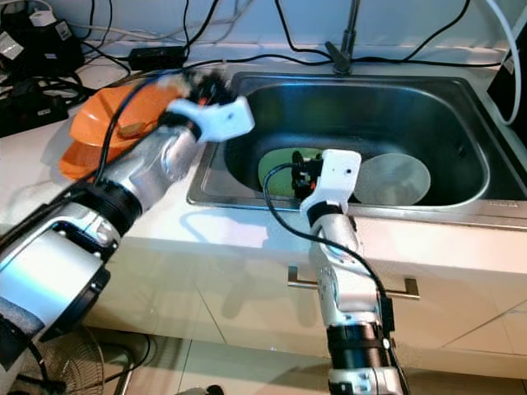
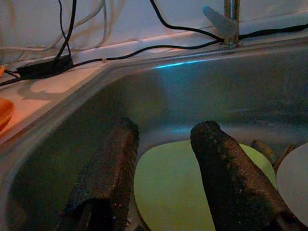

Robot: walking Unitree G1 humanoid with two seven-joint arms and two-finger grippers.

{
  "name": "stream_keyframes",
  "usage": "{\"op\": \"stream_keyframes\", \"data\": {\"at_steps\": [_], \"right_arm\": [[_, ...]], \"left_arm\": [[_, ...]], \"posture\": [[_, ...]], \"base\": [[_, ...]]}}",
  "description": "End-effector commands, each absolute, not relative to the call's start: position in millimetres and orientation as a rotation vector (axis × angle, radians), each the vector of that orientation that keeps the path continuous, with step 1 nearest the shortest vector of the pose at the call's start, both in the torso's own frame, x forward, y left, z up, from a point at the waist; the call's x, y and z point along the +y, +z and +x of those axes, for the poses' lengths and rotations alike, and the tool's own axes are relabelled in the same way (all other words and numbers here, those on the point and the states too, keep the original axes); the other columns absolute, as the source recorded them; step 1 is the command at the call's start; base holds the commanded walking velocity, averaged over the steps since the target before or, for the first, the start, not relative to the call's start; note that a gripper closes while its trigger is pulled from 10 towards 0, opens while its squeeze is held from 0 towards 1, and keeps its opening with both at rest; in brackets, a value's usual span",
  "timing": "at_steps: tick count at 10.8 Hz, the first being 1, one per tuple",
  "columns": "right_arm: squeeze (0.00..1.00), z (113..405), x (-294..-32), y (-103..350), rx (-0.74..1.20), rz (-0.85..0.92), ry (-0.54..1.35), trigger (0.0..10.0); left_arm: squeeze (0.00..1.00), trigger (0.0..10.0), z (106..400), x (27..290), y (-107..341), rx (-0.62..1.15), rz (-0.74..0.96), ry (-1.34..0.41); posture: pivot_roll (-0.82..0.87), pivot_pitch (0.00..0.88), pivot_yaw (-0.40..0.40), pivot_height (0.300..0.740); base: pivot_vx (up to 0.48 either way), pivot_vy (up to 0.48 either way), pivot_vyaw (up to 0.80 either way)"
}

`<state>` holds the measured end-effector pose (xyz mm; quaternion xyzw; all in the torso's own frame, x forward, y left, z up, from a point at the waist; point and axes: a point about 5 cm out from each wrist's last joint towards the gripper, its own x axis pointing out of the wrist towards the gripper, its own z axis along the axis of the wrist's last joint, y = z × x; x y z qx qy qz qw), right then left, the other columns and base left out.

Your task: Kitchen organization

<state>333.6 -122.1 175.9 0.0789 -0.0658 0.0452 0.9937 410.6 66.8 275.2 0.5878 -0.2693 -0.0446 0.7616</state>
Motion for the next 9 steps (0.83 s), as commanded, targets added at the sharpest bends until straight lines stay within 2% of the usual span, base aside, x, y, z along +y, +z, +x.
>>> {"op": "stream_keyframes", "data": {"at_steps": [1,2,4,5,6,7,9], "right_arm": [[0.0,336.4,-119.8,161.8,-0.063,0.169,0.091,10.0],[0.0,339.7,-118.8,162.9,-0.066,0.169,0.096,10.0],[0.0,347.1,-120.2,171.3,-0.095,0.166,0.107,10.0],[0.0,348.1,-121.0,172.9,-0.103,0.158,0.107,10.0],[1.0,351.6,-121.7,179.7,-0.136,0.14,0.122,10.0],[1.0,354.2,-124.1,187.2,-0.176,0.081,0.13,10.0],[1.0,357.5,-130.6,197.6,-0.224,0.013,0.156,10.0]], "left_arm": [[0.0,10.0,399.3,54.6,302.4,-0.769,1.192,-0.101],[0.0,10.0,393.1,49.7,308.5,-0.822,1.107,-0.133],[0.0,10.0,362.8,30.8,318.8,-0.925,0.668,-0.393],[0.0,10.0,359.2,29.1,319.8,-0.926,0.615,-0.426],[0.0,10.0,351.9,30.4,320.6,-0.884,0.38,-0.507],[0.0,10.0,352.8,39.4,317.9,-0.799,0.157,-0.554],[0.0,10.0,355.8,57.8,316.7,-0.723,-0.127,-0.591]], "posture": [[0.09,0.098,0.066,0.74],[0.09,0.09,0.063,0.74],[0.09,0.064,0.054,0.74],[0.09,0.059,0.052,0.74],[0.08,0.036,0.047,0.74],[0.08,0.022,0.045,0.74],[0.08,0.0,0.04,0.74]], "base": [[0.0,0.0,0.0],[0.0,0.0,0.0],[0.0,0.0,0.0],[0.0,0.0,0.0],[0.0,0.0,0.0],[0.0,0.0,0.0],[0.0,0.0,0.0]]}}
